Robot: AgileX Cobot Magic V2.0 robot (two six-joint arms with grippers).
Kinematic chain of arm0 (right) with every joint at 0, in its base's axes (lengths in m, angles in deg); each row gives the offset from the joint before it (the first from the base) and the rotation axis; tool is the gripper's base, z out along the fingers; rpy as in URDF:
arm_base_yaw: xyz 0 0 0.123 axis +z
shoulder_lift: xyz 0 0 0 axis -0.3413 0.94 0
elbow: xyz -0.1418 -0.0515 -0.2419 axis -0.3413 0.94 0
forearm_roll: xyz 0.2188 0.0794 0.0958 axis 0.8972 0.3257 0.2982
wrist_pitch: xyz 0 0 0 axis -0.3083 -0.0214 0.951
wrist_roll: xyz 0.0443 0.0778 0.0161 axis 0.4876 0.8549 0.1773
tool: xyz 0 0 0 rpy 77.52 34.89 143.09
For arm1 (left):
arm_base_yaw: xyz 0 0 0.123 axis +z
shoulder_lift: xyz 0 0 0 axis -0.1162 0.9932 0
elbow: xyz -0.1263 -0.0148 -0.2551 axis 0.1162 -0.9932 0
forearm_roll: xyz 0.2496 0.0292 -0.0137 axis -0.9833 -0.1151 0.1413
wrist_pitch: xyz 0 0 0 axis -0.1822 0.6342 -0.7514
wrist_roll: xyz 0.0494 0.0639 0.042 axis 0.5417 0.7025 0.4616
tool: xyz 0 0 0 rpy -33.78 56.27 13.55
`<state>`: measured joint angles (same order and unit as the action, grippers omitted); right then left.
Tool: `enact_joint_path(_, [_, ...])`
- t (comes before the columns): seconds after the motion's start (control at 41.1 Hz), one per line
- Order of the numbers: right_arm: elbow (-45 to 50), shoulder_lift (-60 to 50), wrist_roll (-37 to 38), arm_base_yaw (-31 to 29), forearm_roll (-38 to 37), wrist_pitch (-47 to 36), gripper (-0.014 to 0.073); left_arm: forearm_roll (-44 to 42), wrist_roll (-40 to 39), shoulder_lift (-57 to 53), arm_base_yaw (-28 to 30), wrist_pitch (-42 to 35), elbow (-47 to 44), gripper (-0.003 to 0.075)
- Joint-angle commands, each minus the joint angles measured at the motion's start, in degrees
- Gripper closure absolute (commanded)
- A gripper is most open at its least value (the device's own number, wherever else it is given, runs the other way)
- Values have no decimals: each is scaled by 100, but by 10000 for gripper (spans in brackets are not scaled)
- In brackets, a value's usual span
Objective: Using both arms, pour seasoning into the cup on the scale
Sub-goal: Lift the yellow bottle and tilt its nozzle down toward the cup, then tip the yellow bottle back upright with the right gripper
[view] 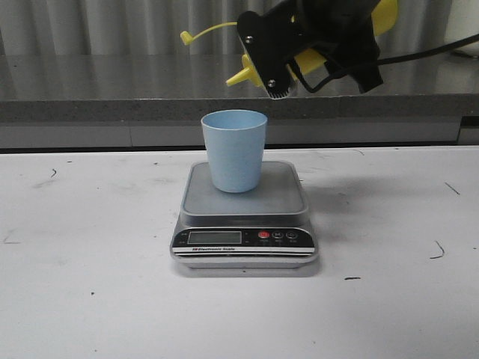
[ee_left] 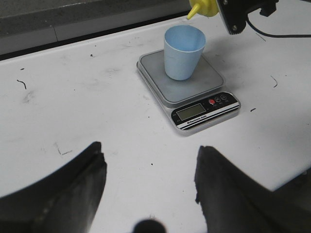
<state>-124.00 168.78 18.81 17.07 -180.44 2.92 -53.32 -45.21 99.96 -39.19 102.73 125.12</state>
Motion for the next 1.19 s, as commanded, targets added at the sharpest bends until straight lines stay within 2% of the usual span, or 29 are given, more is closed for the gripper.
enact_joint_path(0.0, [-224, -312, -43, -4, -514, 294, 256, -17, -31, 25, -7, -437, 145, 314])
enact_joint_path(0.219, [-224, -312, 130, -9, -173, 366, 256, -17, -31, 25, -7, -437, 145, 314])
enact_joint_path(0.34, [-224, -312, 899, -36, 349, 420, 256, -17, -31, 25, -7, -437, 145, 314])
enact_joint_path(0.462, [-224, -312, 1902, -36, 807, 854, 256, -17, -31, 25, -7, -437, 145, 314])
enact_joint_path(0.608, [-224, -543, 2571, -36, 1406, 1220, 256, -17, -31, 25, -7, -437, 145, 314])
enact_joint_path(0.778, [-224, -1321, 2619, -47, 2908, 575, 256, -17, -31, 25, -7, -437, 145, 314])
enact_joint_path(0.899, [-169, -1872, 3035, -181, 3552, 344, 256, -17, -31, 25, -7, -437, 145, 314])
enact_joint_path(0.996, [177, -2312, 3697, -352, 3544, -74, 256, -17, -31, 25, -7, -437, 145, 314])
enact_joint_path(1.167, [1108, -3019, 4914, -938, 3067, -1567, 256, -17, -31, 25, -7, -437, 145, 314])
